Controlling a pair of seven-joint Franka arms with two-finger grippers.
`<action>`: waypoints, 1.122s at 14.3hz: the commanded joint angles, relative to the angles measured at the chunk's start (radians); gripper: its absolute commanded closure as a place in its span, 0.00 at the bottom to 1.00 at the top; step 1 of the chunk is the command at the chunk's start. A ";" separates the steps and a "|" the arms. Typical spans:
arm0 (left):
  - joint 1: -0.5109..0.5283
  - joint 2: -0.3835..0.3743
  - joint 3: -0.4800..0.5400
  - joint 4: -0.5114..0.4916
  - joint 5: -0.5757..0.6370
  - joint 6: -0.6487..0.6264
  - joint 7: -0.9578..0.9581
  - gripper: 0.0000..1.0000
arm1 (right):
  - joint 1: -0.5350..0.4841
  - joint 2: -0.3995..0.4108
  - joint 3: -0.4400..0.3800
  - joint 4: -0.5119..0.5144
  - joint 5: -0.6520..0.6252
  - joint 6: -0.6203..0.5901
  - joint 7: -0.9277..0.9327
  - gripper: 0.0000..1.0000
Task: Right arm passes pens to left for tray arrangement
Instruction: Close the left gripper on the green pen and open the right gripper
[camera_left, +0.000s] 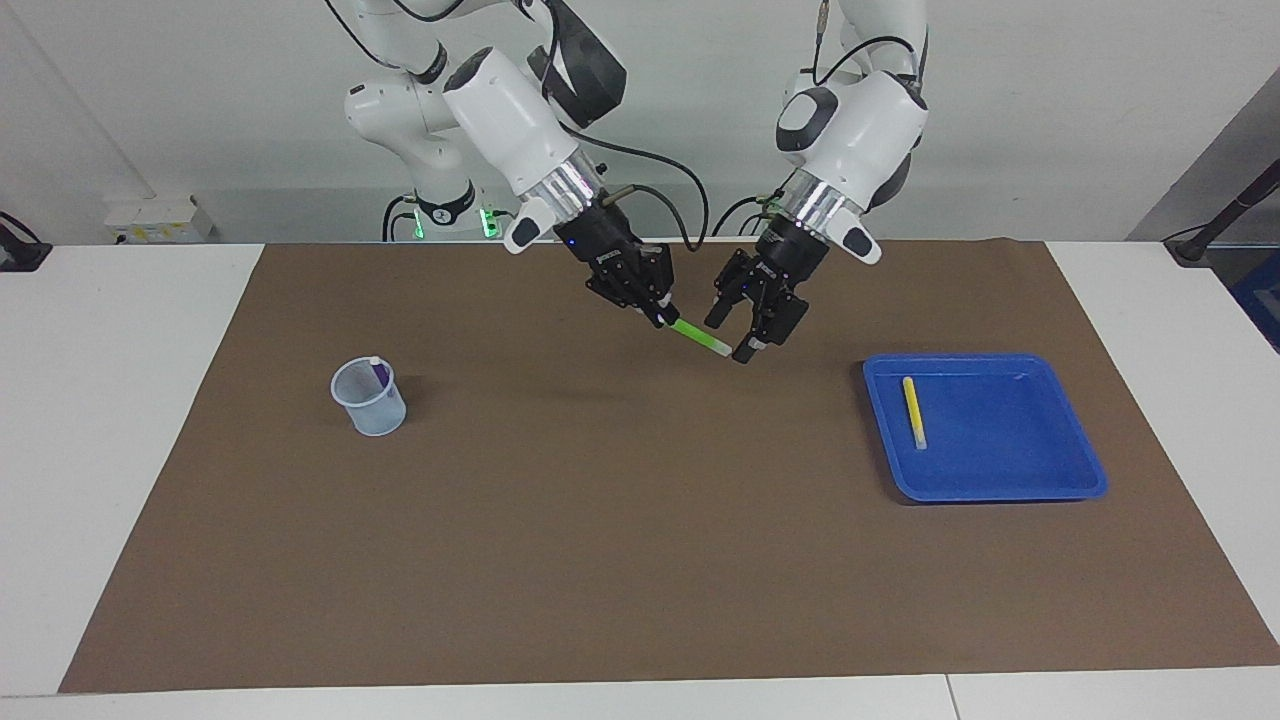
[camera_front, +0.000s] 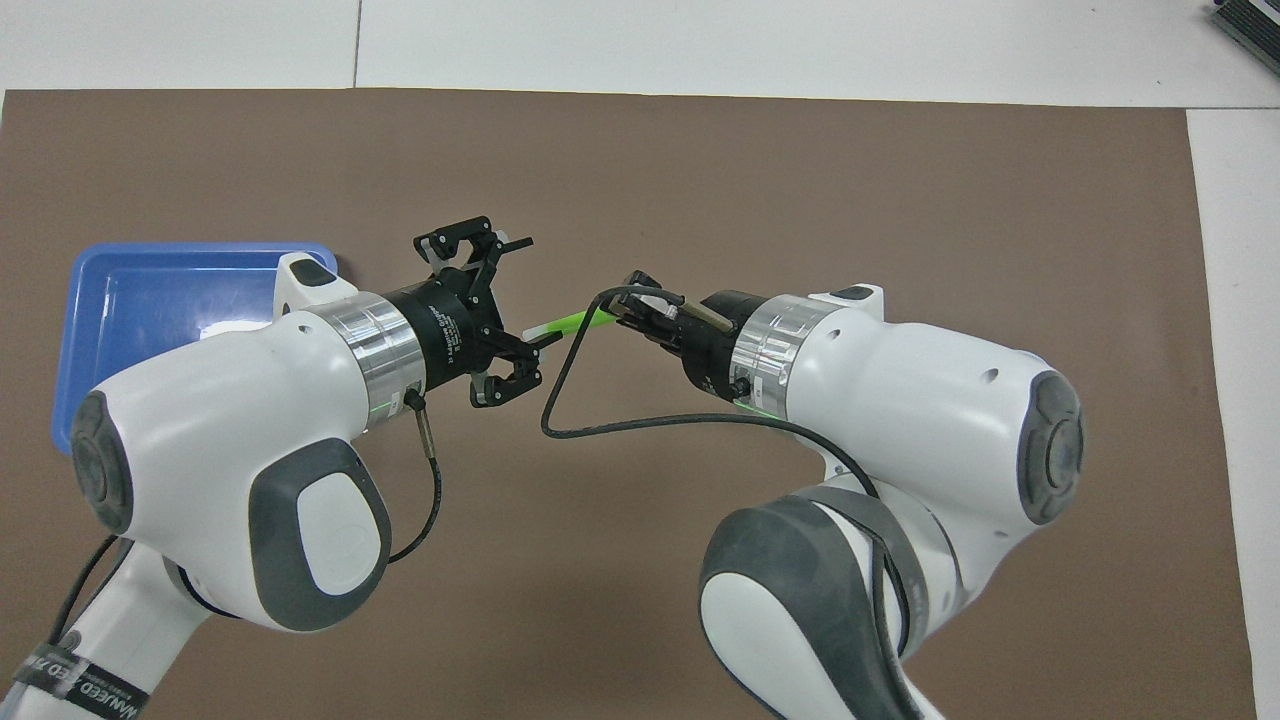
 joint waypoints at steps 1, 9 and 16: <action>-0.041 0.001 0.010 -0.022 -0.019 0.044 -0.017 0.13 | -0.007 -0.026 0.004 -0.028 0.023 0.008 0.000 1.00; -0.052 -0.005 0.013 -0.045 -0.019 0.049 -0.142 0.28 | -0.007 -0.028 0.004 -0.033 0.025 0.008 0.000 1.00; -0.055 -0.002 0.011 -0.052 -0.018 0.086 -0.142 0.39 | -0.007 -0.028 0.004 -0.033 0.025 0.008 0.000 1.00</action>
